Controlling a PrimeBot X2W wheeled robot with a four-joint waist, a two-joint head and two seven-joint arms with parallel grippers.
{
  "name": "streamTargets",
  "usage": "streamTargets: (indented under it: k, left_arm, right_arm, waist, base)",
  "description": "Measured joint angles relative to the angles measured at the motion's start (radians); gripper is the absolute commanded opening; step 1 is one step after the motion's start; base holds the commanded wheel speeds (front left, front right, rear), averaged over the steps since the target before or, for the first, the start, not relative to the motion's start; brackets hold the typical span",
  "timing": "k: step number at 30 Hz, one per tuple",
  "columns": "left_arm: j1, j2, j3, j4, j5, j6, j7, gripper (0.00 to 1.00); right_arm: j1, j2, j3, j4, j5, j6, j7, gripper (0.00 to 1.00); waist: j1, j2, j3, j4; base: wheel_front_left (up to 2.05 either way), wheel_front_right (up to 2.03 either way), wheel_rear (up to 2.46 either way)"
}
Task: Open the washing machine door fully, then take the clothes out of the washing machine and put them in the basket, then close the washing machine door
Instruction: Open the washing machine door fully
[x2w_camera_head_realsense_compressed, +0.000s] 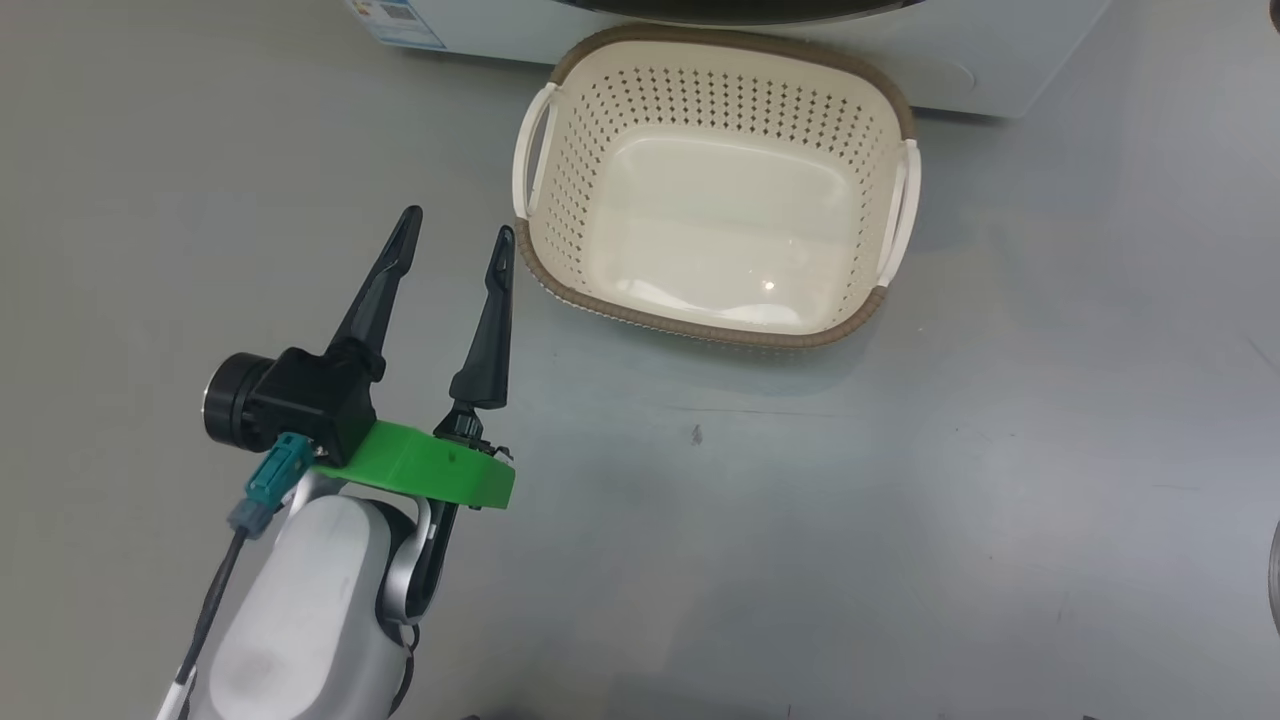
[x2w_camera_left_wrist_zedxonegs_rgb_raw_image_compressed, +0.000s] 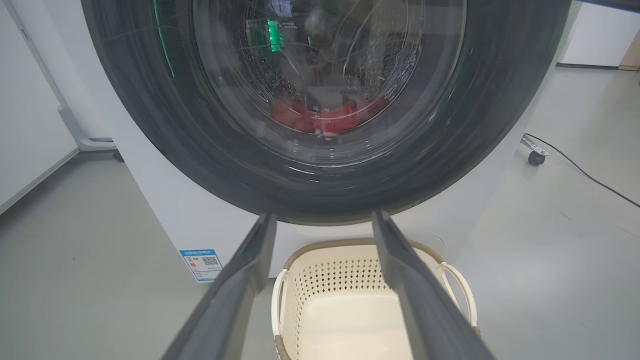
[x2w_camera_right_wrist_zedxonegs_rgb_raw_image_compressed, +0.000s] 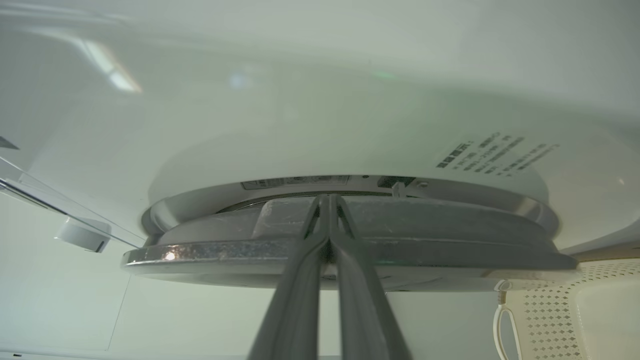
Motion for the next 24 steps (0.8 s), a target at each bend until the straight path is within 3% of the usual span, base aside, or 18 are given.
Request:
streamTargets:
  k: [10,24]
  left_arm:
    - [-0.02,-0.004,-0.028,-0.006,-0.034,0.011,0.0,1.0]
    - [-0.035,-0.006,-0.049,-0.008,-0.042,0.031,0.0,1.0]
  right_arm:
    - [-0.089,-0.017,0.013,0.067,0.0,-0.017,0.031,0.0]
    - [-0.143,-0.049,0.014,0.16,0.036,-0.018,0.117,0.0]
  waist:
    - [0.0,0.0,0.041,0.057]
    - [0.0,0.0,0.05,0.075]
  base:
    - [0.0,0.0,0.0]
    - [0.0,0.0,0.0]
